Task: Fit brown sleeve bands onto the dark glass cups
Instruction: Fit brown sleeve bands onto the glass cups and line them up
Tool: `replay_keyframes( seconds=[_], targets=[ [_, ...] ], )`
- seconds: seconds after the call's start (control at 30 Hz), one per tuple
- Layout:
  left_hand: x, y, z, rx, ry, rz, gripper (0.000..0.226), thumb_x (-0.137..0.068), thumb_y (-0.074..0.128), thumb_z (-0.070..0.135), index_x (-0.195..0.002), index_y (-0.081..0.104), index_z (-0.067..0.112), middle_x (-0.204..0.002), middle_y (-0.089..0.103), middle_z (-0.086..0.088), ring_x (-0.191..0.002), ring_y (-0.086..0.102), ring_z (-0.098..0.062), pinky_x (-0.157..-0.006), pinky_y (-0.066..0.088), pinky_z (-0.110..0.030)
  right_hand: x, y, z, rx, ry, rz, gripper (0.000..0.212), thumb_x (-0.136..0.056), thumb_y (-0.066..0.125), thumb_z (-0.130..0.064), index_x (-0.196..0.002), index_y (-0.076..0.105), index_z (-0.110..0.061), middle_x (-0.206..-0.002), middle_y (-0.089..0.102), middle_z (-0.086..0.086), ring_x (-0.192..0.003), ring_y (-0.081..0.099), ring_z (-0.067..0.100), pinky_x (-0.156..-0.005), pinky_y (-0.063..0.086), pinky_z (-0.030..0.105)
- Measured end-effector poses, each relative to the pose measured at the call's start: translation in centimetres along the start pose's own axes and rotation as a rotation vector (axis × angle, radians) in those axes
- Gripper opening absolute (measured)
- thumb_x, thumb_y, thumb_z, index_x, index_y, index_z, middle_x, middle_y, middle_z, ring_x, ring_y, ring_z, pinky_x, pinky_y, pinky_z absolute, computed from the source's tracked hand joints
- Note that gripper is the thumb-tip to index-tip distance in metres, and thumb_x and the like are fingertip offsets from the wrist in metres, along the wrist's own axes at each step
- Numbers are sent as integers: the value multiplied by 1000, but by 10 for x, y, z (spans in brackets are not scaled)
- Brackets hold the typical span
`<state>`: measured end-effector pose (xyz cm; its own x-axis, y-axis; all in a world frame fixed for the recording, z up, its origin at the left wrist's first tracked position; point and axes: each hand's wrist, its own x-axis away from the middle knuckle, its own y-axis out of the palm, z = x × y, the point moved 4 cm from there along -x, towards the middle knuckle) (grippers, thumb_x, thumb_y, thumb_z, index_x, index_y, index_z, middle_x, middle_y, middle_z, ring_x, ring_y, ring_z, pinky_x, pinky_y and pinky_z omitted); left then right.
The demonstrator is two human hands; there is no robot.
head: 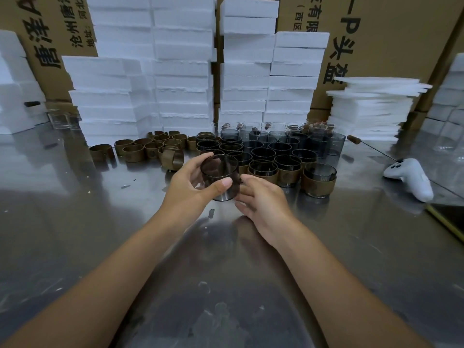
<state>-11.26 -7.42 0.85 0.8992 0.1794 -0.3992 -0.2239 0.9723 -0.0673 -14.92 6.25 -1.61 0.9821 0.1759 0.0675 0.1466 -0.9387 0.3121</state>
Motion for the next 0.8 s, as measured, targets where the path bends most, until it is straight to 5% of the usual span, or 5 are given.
replay_keyframes(
  seconds=[0.17, 0.47, 0.6, 0.8],
  targets=[
    [5, 4, 2, 6, 5, -50, 70, -61, 74, 33, -127, 54, 24, -116, 66, 9, -107, 60, 3, -95, 47, -20, 1, 3, 0, -147, 71, -79, 15, -95, 56, -23, -89, 67, -15, -84, 74, 4, -83, 68, 16, -85, 51, 31],
    [4, 6, -2, 25, 26, -67, 52, -77, 73, 13, -124, 54, 26, -111, 67, 14, -105, 61, 5, -87, 47, -11, 9, 13, 2, -261, 181, -170, 23, -100, 46, -30, -106, 63, -15, -82, 72, -1, -88, 66, 16, -81, 49, 32],
    [5, 7, -2, 39, 26, -75, 56, -72, 74, 22, -124, 54, 29, -117, 66, 11, -107, 61, 3, -87, 47, -11, 13, 16, 2, -246, 216, -182, 29, -101, 41, -33, -110, 61, -14, -75, 70, -2, -85, 65, 15, -88, 45, 36],
    [7, 9, 2, 75, 23, -78, 59, -66, 72, 31, -122, 53, 32, -119, 64, 11, -108, 60, 4, -83, 46, -8, 18, 20, 0, -253, 265, -226, 41, -100, 38, -42, -115, 62, -12, -97, 64, 5, -98, 63, 22, -82, 49, 38]
  ],
)
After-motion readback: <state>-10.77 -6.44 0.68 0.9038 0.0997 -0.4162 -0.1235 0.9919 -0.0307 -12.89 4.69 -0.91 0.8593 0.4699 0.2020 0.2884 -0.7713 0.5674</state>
